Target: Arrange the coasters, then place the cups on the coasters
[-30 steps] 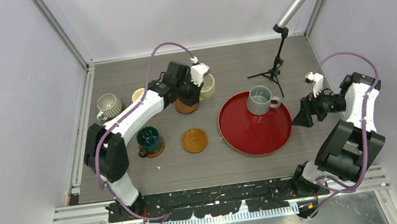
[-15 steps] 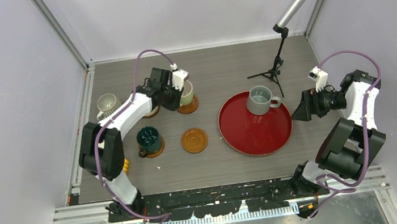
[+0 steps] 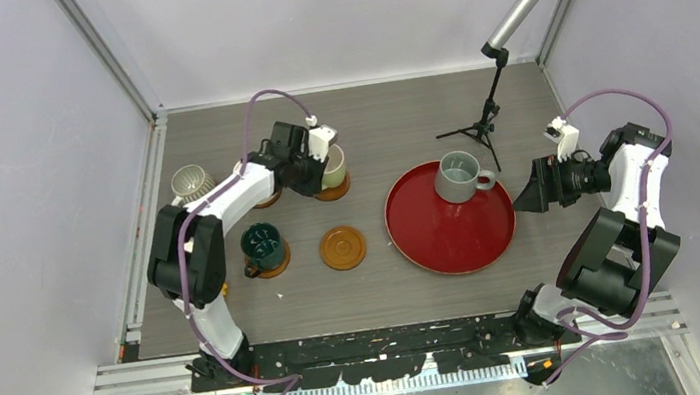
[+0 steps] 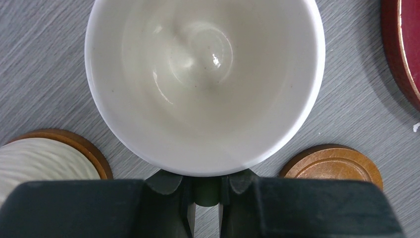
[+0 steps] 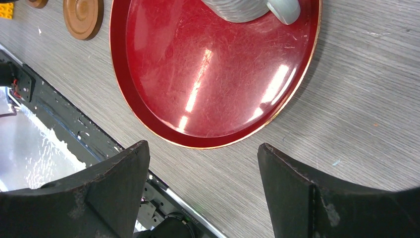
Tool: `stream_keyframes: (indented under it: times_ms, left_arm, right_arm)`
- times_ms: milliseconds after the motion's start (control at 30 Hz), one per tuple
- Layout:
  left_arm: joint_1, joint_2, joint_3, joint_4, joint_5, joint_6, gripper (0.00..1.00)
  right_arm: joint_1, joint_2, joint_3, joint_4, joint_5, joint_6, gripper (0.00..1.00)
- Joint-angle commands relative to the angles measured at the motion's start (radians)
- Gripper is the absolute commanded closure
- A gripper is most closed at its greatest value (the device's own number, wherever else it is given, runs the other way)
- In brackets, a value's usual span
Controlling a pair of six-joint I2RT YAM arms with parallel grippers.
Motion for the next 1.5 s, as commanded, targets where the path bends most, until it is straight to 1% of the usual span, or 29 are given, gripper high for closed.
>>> stream_keyframes:
  times_ms: [0,433,467,633,667,900,1000,1067,1167,1233,1367,1467]
  left_arm:
    - [0.005,-0.008,0.041,0.080,0.022,0.003,1.00]
    - [0.016,0.016,0.046,0.023,0.003,0.022,1.00]
    - [0.017,0.017,0.047,0.021,0.000,0.022,0.97]
    - [0.019,0.028,0.058,-0.002,-0.004,0.022,0.67]
    - [0.019,0.028,0.060,-0.005,-0.005,0.022,0.62]
    - [0.019,-0.009,0.056,-0.040,-0.006,0.029,0.45]
    - [0.019,-0.039,0.053,-0.064,-0.008,0.030,0.36]
    - [0.019,-0.061,0.051,-0.083,-0.012,0.036,0.28]
    - [0.019,-0.101,0.041,-0.100,-0.032,0.039,0.10]
    - [0.019,-0.137,0.031,-0.108,-0.035,0.045,0.02]
    - [0.019,-0.193,0.026,-0.136,-0.041,0.050,0.00]
    - [0.019,-0.230,0.028,-0.158,-0.043,0.055,0.00]
  right_arm:
    - [-0.003,-0.014,0.036,0.006,-0.006,0.007,0.16]
    - [-0.001,-0.005,0.039,0.005,-0.006,0.004,0.16]
    - [0.000,-0.003,0.040,0.006,-0.006,0.004,0.16]
    - [0.004,0.005,0.043,0.010,-0.010,0.001,0.16]
    - [0.004,0.006,0.044,0.009,-0.010,-0.001,0.16]
    - [0.031,0.032,0.084,0.012,-0.010,-0.020,0.16]
    - [0.064,0.054,0.117,0.017,0.004,-0.033,0.16]
    - [0.092,0.072,0.143,0.031,0.016,-0.035,0.16]
    - [0.147,0.091,0.171,0.068,0.039,-0.014,0.16]
    - [0.188,0.105,0.183,0.113,0.052,0.026,0.16]
    - [0.283,0.141,0.200,0.195,0.104,0.085,0.16]
    - [0.330,0.197,0.236,0.198,0.127,0.079,0.16]
